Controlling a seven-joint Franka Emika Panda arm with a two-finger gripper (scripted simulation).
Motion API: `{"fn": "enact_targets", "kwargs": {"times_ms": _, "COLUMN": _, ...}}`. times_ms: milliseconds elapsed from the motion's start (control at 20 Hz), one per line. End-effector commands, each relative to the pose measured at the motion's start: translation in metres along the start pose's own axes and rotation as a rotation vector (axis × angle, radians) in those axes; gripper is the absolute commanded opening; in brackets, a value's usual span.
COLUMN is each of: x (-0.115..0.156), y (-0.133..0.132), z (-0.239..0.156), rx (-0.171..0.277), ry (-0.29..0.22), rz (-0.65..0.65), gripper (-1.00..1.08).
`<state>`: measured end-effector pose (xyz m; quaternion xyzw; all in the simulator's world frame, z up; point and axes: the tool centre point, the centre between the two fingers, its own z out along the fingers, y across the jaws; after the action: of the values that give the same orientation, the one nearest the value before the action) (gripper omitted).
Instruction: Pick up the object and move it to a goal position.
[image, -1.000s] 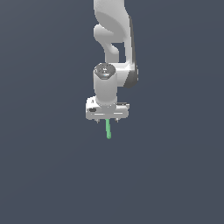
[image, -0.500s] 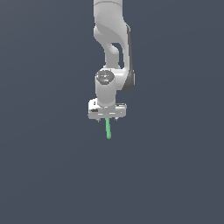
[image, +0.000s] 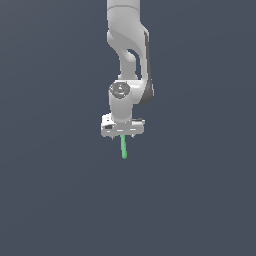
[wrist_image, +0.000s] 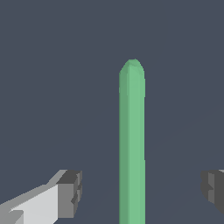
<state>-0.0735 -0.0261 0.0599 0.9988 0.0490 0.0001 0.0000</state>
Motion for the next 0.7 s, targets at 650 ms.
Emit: {"fn": "enact_targets", "kwargs": {"times_ms": 650, "x": -0.001, "y": 0.0, "z": 0.047, "rx": 0.0, "ry": 0.0, "rz": -0.001, "gripper": 1.0}}
